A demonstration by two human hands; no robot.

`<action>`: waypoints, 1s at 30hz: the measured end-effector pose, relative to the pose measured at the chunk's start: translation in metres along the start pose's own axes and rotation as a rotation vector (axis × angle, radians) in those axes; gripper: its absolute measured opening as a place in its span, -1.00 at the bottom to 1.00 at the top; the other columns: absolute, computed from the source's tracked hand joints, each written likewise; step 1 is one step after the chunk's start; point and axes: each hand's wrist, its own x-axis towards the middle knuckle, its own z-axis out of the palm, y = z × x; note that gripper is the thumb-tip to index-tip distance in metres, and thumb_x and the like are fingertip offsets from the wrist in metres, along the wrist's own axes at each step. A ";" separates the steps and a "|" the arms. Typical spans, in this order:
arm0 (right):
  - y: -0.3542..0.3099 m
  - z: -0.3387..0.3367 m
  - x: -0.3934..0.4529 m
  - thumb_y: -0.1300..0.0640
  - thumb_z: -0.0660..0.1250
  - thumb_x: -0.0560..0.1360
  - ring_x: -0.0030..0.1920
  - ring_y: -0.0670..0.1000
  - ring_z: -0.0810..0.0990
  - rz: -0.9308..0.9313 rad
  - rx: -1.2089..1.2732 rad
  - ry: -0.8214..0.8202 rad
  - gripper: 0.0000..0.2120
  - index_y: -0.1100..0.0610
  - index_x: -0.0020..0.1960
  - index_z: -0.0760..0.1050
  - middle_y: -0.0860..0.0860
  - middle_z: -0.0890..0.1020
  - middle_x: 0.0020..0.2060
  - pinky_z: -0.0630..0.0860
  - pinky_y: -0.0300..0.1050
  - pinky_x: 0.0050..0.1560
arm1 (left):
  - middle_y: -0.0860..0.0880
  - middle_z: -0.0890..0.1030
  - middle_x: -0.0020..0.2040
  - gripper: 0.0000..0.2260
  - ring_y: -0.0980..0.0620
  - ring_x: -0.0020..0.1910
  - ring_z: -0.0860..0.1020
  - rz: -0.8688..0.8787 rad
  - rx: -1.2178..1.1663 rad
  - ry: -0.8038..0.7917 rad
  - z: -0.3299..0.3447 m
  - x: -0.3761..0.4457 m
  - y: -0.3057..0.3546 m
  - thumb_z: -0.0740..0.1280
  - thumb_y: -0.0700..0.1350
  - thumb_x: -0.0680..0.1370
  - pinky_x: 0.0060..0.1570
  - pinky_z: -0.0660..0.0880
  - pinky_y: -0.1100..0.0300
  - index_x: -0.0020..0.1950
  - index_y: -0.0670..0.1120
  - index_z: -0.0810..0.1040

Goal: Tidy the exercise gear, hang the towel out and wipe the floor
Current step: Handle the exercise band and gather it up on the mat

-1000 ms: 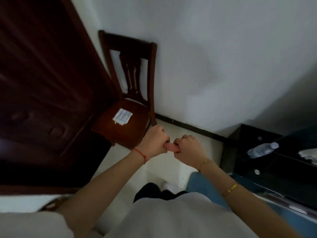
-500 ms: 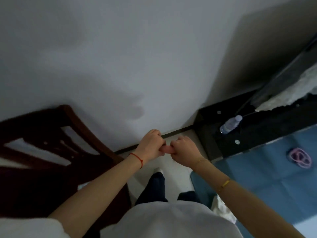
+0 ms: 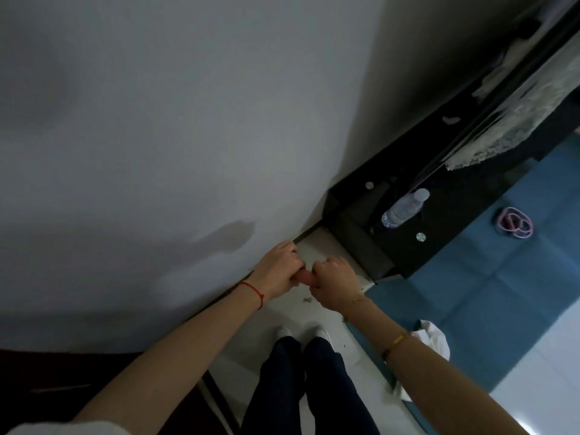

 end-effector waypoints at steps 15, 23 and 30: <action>0.110 0.264 0.202 0.17 0.25 0.46 -0.13 0.05 0.51 0.126 0.059 -0.122 -0.97 0.11 -0.16 0.44 0.03 0.51 -0.27 0.37 -0.11 -0.13 | -0.08 0.58 -0.25 -0.87 -0.11 -0.05 0.50 0.153 0.083 -0.047 0.293 0.167 -0.157 0.54 -0.18 0.30 -0.10 0.48 0.05 -0.23 -0.12 0.63; 0.163 0.418 0.298 0.10 0.34 0.40 -0.04 0.12 0.53 0.136 0.047 -0.099 -0.82 0.15 -0.07 0.44 0.10 0.60 -0.14 0.28 -0.08 -0.03 | -0.07 0.54 -0.34 -0.80 -0.10 -0.19 0.53 0.228 0.182 -0.090 0.423 0.231 -0.224 0.58 -0.24 0.19 -0.24 0.45 0.17 -0.35 -0.11 0.58; 0.186 0.506 0.339 0.07 0.30 0.43 -0.05 0.13 0.53 0.124 0.025 -0.075 -0.84 0.15 -0.08 0.42 0.09 0.60 -0.13 0.23 -0.08 -0.07 | -0.02 0.53 -0.44 -0.80 -0.04 -0.25 0.52 0.316 0.283 -0.085 0.504 0.258 -0.257 0.57 -0.19 0.21 -0.20 0.44 0.21 -0.43 -0.09 0.54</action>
